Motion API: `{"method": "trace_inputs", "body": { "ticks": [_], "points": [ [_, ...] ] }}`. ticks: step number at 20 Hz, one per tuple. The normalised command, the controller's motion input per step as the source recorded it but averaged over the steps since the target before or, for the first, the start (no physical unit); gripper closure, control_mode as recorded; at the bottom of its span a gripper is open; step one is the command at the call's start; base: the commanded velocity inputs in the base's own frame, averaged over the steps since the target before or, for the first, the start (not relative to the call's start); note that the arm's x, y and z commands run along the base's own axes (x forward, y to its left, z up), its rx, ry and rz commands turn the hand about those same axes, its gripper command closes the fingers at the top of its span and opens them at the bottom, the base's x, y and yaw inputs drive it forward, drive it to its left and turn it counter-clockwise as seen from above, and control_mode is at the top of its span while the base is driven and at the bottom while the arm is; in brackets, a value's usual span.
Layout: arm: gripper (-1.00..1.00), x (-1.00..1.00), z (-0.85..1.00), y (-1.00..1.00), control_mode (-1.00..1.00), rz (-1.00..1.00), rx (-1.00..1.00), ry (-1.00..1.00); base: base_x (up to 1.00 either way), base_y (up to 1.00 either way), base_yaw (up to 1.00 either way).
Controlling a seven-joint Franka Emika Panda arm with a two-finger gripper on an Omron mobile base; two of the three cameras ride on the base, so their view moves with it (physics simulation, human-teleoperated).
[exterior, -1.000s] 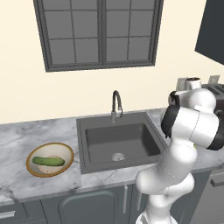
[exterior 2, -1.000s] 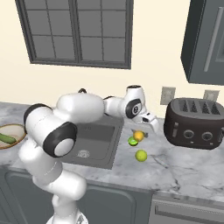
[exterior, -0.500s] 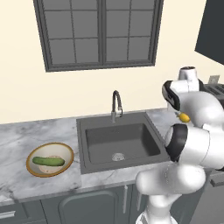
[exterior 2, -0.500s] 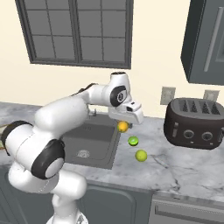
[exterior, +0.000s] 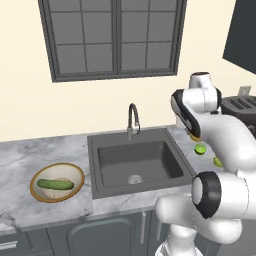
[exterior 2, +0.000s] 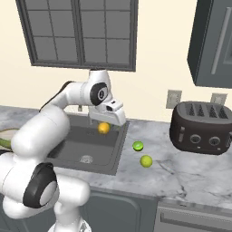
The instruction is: There is a mixed pile of frozen fruits and vegetables on the counter. Locate all the frozen vegetables and place the items in a bowl on the counter. Take all the frozen fruits and defrost them in a running sink.
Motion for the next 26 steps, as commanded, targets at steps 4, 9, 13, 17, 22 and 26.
{"method": "trace_inputs", "body": {
  "ticks": [4,9,13,17,22,26],
  "points": [
    [1.0,-0.24,0.0,0.92,-1.0,0.0,-0.01,0.0,0.0,0.0,0.0],
    [1.0,-0.32,0.0,0.87,-1.0,0.01,-0.02,0.0,0.0,0.0,0.0],
    [1.0,-0.31,0.0,0.81,-1.0,0.06,-0.02,0.0,0.0,0.0,0.0],
    [1.0,-0.23,0.0,0.81,-1.0,0.06,-0.01,0.0,0.0,0.0,0.0],
    [1.0,-0.14,0.0,0.88,-1.0,0.07,-0.03,0.0,0.0,0.0,0.0],
    [1.0,-0.16,0.0,0.88,-1.0,0.07,-0.04,0.0,0.0,0.0,0.0]
  ]
}}
